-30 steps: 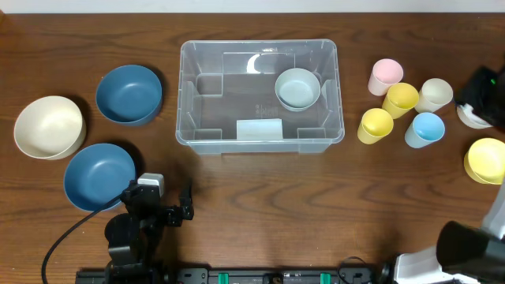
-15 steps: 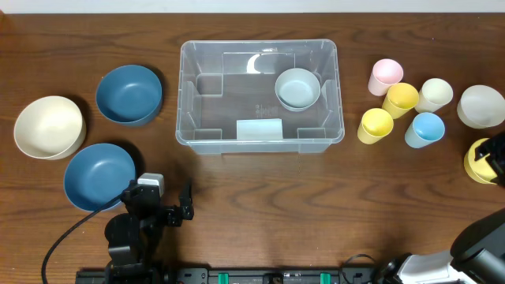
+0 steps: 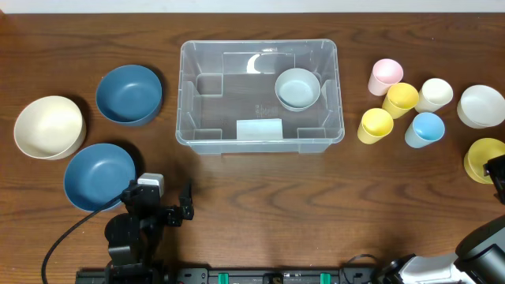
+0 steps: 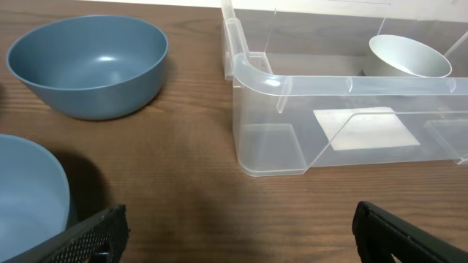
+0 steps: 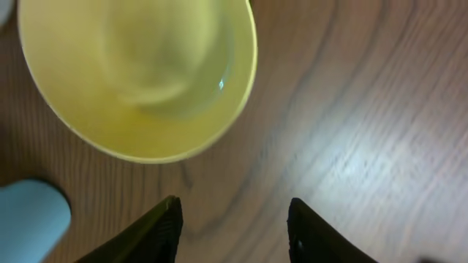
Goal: Pack container
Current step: 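Move the right gripper back to the yellow bowl at right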
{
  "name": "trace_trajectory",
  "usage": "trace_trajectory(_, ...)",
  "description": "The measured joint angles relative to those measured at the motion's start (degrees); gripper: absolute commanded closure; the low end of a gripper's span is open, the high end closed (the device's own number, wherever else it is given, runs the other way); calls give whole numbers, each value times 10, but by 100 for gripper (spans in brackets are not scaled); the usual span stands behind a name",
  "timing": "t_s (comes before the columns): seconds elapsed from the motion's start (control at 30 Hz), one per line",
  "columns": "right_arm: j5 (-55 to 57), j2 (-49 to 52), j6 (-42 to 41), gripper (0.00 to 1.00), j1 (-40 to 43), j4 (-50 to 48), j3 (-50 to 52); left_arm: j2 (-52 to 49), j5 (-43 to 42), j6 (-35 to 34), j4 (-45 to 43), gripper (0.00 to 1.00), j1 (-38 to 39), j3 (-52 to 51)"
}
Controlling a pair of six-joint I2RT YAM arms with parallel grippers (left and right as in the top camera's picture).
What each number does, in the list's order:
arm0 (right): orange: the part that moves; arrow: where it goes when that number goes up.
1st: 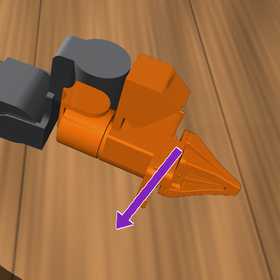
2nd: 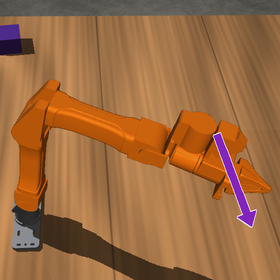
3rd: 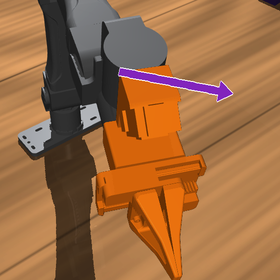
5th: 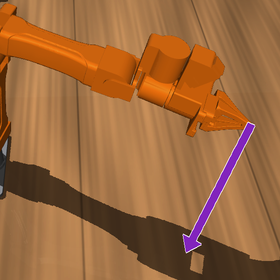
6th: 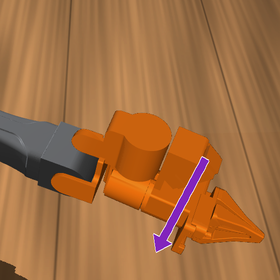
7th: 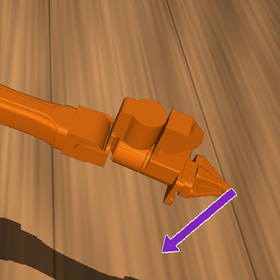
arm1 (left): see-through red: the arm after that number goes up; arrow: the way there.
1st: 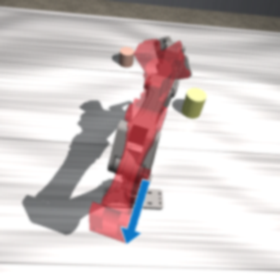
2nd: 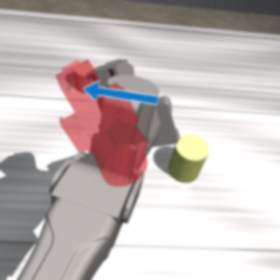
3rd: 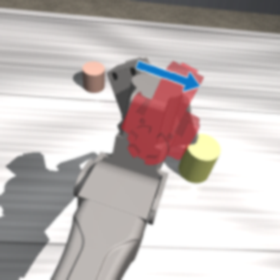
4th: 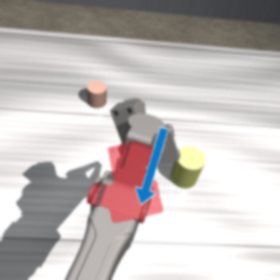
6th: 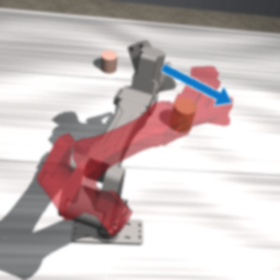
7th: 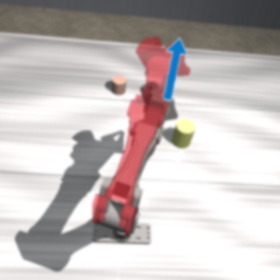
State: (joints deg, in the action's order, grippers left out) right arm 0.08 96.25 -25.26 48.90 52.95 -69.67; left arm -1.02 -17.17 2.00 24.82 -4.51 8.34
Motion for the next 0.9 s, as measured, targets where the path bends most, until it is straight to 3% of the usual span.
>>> trace_trajectory(0.47,24,46,-9,56,0,-102,28,0,0,0,0,2,0,0)
trace_trajectory(0.57,26,70,-10,66,0,-122,28,0,0,0,0,2,0,0)
trace_trajectory(0.7,31,92,-14,99,0,-134,28,0,0,0,0,2,0,0)
trace_trajectory(0.9,16,89,-20,99,0,-132,26,0,0,0,0,2,0,0)
